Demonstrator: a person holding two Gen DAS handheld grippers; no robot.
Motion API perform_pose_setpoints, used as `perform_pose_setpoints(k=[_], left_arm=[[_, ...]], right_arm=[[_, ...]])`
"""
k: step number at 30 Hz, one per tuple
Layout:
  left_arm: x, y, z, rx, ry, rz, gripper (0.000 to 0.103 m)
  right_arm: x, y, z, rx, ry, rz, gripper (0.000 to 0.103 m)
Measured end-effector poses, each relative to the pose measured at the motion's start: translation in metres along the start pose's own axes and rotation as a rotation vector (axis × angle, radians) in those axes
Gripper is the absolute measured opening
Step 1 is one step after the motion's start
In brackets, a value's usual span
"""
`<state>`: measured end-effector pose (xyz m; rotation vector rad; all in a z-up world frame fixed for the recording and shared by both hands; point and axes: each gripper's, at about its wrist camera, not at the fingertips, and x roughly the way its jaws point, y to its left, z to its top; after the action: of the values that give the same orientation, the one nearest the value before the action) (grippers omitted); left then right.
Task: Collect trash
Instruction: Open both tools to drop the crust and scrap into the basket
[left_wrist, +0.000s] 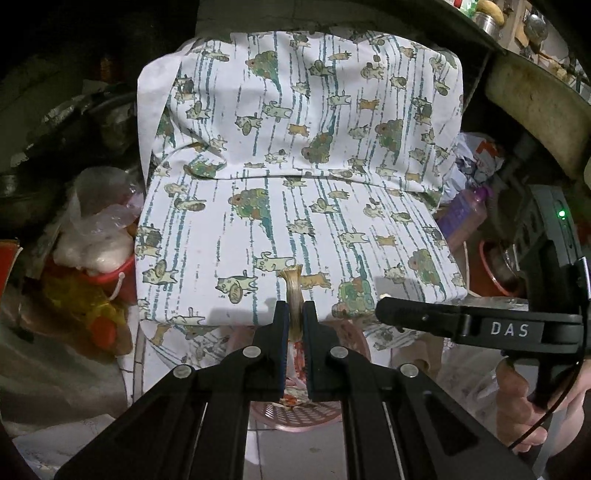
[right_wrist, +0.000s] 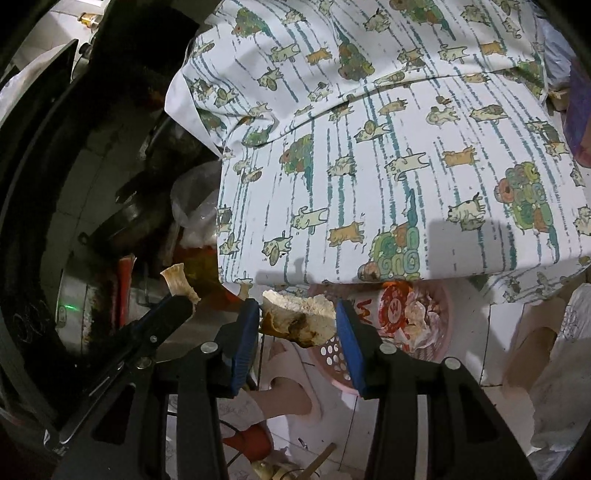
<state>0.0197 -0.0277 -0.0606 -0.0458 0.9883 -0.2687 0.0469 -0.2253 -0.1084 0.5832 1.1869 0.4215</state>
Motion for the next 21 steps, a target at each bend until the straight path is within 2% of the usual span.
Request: perform_pose_setpoints(k=[1,2,3,4,5,10,13,15,17,21], left_arm=[[-0.001,0.001,0.000,-0.007,0.001,-0.009,0.017],[-0.001,0.003,0.001,-0.009,-0.004,-0.004,0.032],[-0.002,0.003,0.002,-0.005,-0.013,0.023,0.052],[-0.004,0.004,0.002,-0.004,-0.025,0.046,0.061],[-0.008,0.006,0.003,-0.010,-0.051,0.066,0.065],[-0.024,0.018,0.010,-0.040,-0.095,0.071,0.066],[-0.039,0.023,0.011,-0.046,-0.133,0.084,0.073],[-0.050,0.025,0.011,-0.048,-0.170,0.100,0.081],[-0.059,0.025,0.011,-0.042,-0.211,0.143,0.085],[-0.068,0.022,0.010,-0.025,-0.253,0.200,0.087]], right_arm=[[0.000,0.000,0.000,0.003,-0.002,-0.001,0.044],[0.000,0.000,0.001,0.008,-0.008,-0.006,0.045],[-0.001,0.000,0.001,0.015,-0.015,-0.013,0.047],[-0.003,-0.001,0.002,0.021,-0.023,-0.012,0.052],[-0.004,-0.001,0.002,0.026,-0.030,-0.008,0.057],[-0.014,0.006,0.004,-0.008,-0.074,-0.040,0.059],[-0.024,0.012,0.003,-0.030,-0.114,-0.046,0.066],[-0.034,0.019,0.001,-0.068,-0.160,-0.076,0.068],[-0.045,0.029,-0.002,-0.129,-0.218,-0.123,0.075],[-0.064,0.045,-0.010,-0.207,-0.329,-0.205,0.085]])
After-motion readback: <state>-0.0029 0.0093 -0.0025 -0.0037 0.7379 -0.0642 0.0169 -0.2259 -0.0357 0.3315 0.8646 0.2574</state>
